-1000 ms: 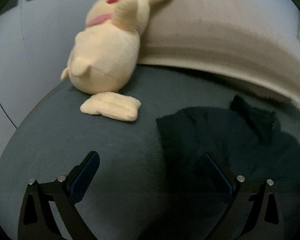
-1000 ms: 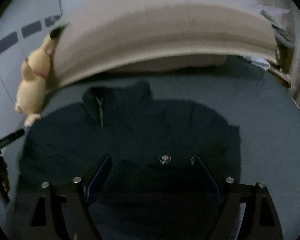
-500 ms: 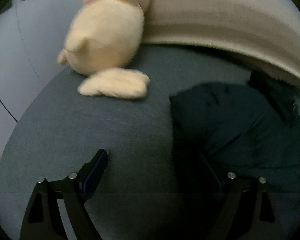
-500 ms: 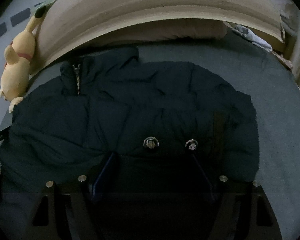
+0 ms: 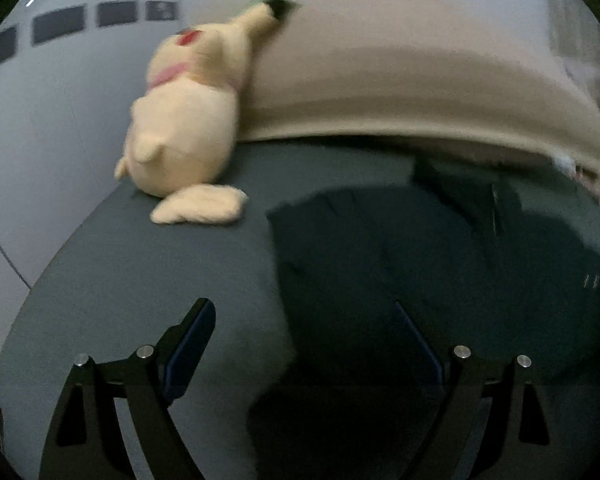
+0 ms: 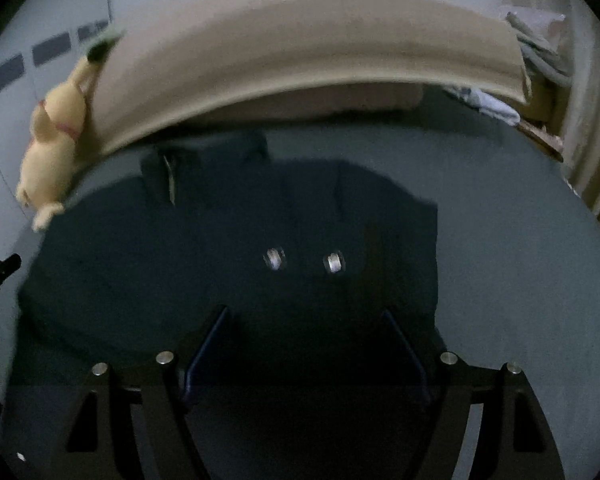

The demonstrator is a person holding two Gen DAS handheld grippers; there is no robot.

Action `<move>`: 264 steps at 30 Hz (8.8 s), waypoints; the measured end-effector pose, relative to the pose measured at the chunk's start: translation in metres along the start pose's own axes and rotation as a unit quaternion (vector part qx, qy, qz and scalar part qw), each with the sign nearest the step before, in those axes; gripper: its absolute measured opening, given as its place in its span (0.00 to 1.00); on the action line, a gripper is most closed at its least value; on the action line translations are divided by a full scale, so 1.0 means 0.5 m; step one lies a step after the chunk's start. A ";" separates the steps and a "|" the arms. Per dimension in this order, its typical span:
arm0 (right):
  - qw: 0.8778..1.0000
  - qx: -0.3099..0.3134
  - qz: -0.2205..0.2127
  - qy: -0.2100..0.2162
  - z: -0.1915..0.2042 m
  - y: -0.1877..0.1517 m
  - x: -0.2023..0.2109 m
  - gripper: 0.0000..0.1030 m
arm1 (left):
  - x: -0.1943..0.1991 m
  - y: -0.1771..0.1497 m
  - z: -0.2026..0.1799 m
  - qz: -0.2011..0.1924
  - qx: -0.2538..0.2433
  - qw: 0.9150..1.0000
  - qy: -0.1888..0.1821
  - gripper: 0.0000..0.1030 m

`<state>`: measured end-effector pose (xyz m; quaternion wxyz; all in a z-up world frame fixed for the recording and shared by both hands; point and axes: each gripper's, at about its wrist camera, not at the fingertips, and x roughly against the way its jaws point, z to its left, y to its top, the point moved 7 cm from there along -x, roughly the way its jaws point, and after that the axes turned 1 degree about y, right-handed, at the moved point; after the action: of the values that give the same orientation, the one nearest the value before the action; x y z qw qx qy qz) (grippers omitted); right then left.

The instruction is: Fold large clothes

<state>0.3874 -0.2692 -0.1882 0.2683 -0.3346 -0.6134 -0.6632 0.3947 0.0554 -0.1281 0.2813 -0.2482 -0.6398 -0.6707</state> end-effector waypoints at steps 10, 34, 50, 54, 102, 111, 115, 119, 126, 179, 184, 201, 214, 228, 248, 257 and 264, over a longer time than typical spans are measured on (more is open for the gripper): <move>0.999 0.003 0.031 -0.015 -0.026 -0.040 -0.052 0.80 | -0.073 -0.051 -0.006 0.066 0.001 0.998 0.001 0.91; 0.994 0.070 0.034 0.072 0.095 -0.047 -0.054 0.71 | -0.228 0.058 0.082 0.114 0.135 0.978 -0.107 0.37; 0.989 -0.019 0.023 0.145 0.057 -0.023 0.006 0.79 | 0.016 0.043 -0.277 -0.008 -0.062 0.997 -0.047 0.82; 0.981 -0.119 -0.047 0.145 -0.095 0.036 0.089 0.81 | -0.045 -0.022 -0.307 0.025 -0.086 0.996 -0.027 0.82; 0.985 0.024 0.114 0.127 0.277 0.306 -0.351 0.25 | -0.062 -0.026 -0.272 0.002 0.071 0.975 -0.211 0.87; 0.984 -0.003 0.103 0.144 0.254 0.302 -0.334 0.34 | -0.063 -0.025 -0.270 0.002 0.073 0.975 -0.212 0.87; 0.990 0.038 0.033 0.132 0.263 0.316 -0.225 0.63 | -0.063 -0.023 -0.270 0.002 0.074 0.974 -0.212 0.87; 0.992 0.018 0.054 0.115 0.233 0.290 -0.223 0.41 | -0.062 -0.027 -0.267 0.001 0.074 0.974 -0.212 0.87; 0.990 0.036 0.111 0.074 0.206 0.248 -0.328 0.36 | -0.061 -0.027 -0.265 0.002 0.075 0.974 -0.212 0.87; 0.980 -0.185 0.009 0.075 -0.202 -0.545 0.544 0.81 | 0.493 -0.329 0.211 0.052 0.132 0.989 -0.033 0.89; 0.978 -0.195 0.017 0.077 -0.213 -0.603 0.551 0.81 | 0.504 -0.441 0.256 0.070 0.161 0.984 -0.027 0.89; 0.969 -0.219 0.040 0.106 -0.222 -0.621 0.485 0.81 | 0.486 -0.476 0.198 0.082 0.134 0.986 -0.046 0.89; 0.969 -0.205 0.079 0.115 -0.188 -0.652 0.429 0.81 | 0.456 -0.518 0.180 0.108 0.116 0.986 -0.042 0.89; 0.969 -0.201 0.082 0.119 -0.192 -0.652 0.422 0.81 | 0.460 -0.531 0.168 0.117 0.111 0.986 -0.044 0.89; 0.973 -0.194 0.074 0.105 -0.179 -0.659 0.424 0.81 | 0.452 -0.535 0.124 0.127 0.093 0.986 -0.060 0.89; 0.975 -0.183 0.079 0.095 -0.184 -0.659 0.425 0.69 | 0.446 -0.537 0.110 0.133 0.092 0.985 -0.066 0.89; 0.975 -0.174 0.087 0.109 -0.169 -0.650 0.426 0.32 | 0.446 -0.543 0.095 0.134 0.081 0.984 -0.081 0.88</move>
<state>-0.0062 -0.3080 -0.2315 0.3281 -0.3540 -0.4237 -0.7665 0.0445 0.0956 -0.1657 0.3351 -0.3618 -0.6735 -0.5506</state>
